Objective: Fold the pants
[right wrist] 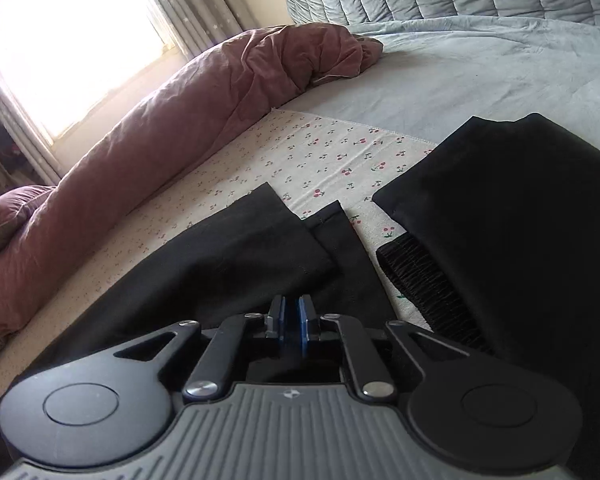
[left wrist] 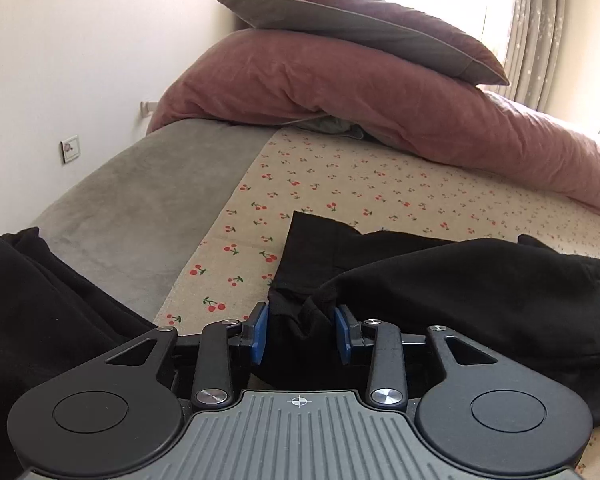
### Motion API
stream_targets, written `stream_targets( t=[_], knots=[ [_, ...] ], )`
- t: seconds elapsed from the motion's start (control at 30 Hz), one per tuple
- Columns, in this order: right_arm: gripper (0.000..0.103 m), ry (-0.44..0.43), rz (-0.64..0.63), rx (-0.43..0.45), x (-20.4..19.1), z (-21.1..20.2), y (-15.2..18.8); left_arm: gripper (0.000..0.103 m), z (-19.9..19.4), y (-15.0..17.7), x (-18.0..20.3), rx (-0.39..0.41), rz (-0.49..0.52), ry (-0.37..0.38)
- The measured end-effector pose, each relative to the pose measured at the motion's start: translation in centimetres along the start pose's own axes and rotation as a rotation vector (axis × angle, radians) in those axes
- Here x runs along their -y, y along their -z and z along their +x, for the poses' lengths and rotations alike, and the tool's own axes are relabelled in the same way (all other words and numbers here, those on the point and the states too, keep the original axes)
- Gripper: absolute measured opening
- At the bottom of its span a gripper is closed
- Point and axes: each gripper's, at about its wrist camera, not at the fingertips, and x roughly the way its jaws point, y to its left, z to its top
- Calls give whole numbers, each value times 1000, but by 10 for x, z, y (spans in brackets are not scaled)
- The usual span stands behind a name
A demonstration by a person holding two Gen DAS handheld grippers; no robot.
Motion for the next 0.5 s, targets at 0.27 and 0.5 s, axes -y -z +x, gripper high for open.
stream_targets(
  t=[0.27, 0.5],
  knots=[
    [49, 118, 319, -83, 13, 67, -4, 45, -23, 12, 10, -20, -95, -45],
    [0, 159, 302, -47, 10, 82, -15, 48, -20, 14, 10, -27, -282, 63]
  ],
)
